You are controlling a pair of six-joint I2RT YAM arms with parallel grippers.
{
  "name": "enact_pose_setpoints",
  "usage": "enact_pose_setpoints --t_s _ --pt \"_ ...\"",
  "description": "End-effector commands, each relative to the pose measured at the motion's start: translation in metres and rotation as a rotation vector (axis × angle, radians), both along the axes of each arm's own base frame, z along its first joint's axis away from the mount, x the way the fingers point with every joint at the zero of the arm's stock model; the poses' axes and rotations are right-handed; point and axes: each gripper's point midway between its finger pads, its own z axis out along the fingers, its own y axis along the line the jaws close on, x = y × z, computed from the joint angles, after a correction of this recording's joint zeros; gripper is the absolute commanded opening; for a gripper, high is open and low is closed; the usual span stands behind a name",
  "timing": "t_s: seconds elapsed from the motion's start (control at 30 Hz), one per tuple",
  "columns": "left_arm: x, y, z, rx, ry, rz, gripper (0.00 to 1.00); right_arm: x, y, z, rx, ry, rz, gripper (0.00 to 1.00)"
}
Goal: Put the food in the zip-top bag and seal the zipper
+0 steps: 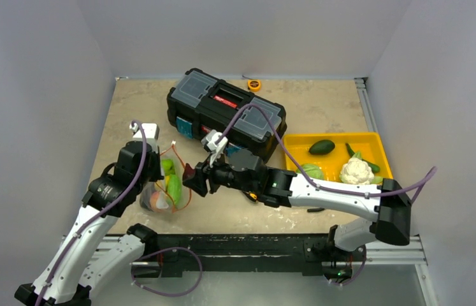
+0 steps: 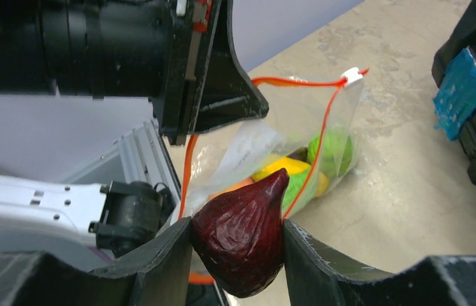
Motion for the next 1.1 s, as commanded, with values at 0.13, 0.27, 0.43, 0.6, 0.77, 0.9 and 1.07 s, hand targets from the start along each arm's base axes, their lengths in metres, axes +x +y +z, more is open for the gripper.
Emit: enact_pose_setpoints --t_s 0.13,0.27,0.43,0.6,0.77,0.9,1.07 --pt "0.002 0.001 0.008 -0.003 -0.037 -0.002 0.00 0.030 0.038 0.038 0.069 -0.018 -0.102 0.27" --pt "0.002 0.001 0.008 -0.004 -0.041 -0.001 0.00 0.043 0.049 0.023 0.015 -0.010 -0.150 0.37" --pt "0.001 0.002 0.009 -0.005 -0.046 0.000 0.00 0.051 0.062 0.002 -0.044 0.007 -0.167 0.57" --pt "0.002 0.001 0.010 -0.007 -0.046 -0.004 0.00 0.053 0.063 -0.005 -0.059 0.008 -0.175 0.70" --pt "0.001 0.001 0.010 -0.007 -0.047 -0.003 0.00 0.052 0.062 -0.006 -0.064 0.008 -0.172 0.72" --pt "0.001 0.002 0.009 -0.004 -0.046 -0.001 0.00 0.052 0.055 0.001 -0.060 -0.008 -0.185 0.72" --pt "0.002 0.002 0.008 -0.002 -0.040 0.000 0.00 0.057 0.034 0.009 -0.066 -0.043 -0.239 0.72"
